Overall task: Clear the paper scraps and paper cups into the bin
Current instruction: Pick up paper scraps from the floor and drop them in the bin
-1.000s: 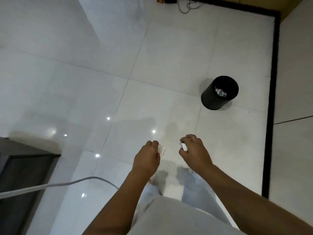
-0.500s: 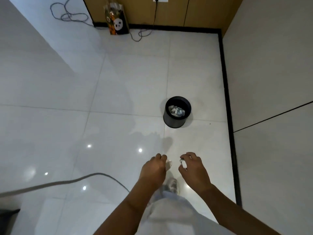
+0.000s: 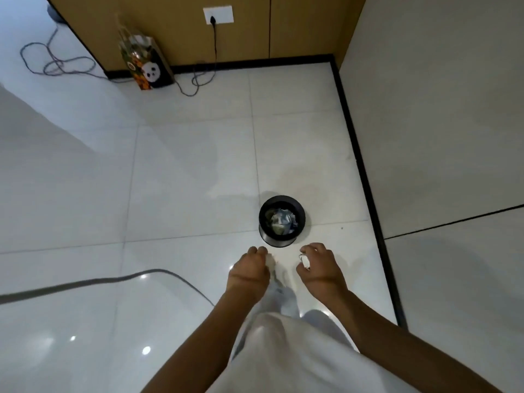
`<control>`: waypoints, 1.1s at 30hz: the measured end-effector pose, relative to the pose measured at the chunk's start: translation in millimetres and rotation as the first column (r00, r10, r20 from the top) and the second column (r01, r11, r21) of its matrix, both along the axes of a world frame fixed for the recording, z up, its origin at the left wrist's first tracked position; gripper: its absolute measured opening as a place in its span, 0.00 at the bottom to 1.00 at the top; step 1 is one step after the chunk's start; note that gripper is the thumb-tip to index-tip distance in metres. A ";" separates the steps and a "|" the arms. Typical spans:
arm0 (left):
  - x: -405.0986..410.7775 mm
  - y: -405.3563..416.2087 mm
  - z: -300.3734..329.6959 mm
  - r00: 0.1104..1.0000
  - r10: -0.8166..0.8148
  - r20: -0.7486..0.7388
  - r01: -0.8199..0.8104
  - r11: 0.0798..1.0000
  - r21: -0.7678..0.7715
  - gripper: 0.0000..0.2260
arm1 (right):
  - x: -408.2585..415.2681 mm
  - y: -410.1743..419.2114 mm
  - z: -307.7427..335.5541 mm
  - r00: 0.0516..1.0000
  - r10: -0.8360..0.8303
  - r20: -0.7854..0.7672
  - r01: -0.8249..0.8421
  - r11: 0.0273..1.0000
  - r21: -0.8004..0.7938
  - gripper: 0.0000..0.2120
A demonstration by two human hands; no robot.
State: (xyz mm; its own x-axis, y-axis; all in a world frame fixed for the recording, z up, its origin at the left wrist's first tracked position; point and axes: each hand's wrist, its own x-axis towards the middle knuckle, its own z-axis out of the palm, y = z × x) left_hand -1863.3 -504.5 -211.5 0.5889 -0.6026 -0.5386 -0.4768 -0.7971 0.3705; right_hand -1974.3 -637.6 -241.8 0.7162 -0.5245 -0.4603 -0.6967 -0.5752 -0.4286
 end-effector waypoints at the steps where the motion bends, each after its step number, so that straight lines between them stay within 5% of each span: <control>1: 12.5 -7.6 0.1 1.000 -0.001 -0.008 0.001 1.000 0.008 0.15 | 10.4 -5.9 -1.8 1.000 -0.009 -0.001 0.009 1.000 0.003 0.18; 17: 93.8 -78.9 -86.9 0.973 0.220 -0.076 -0.215 0.974 0.069 0.13 | 140.3 -88.8 -102.9 0.998 0.039 -0.039 -0.035 0.995 0.094 0.21; 25: 104.2 -100.5 -165.0 0.942 0.320 -0.105 -0.309 0.945 0.111 0.13 | 161.2 -104.6 -194.6 0.979 -0.157 -0.133 0.175 0.975 0.134 0.19; 33: 109.6 -158.2 -201.3 0.930 0.348 -0.120 -0.342 0.938 0.063 0.15 | 125.8 -140.8 -199.9 0.972 -0.225 -0.066 0.234 0.957 0.171 0.13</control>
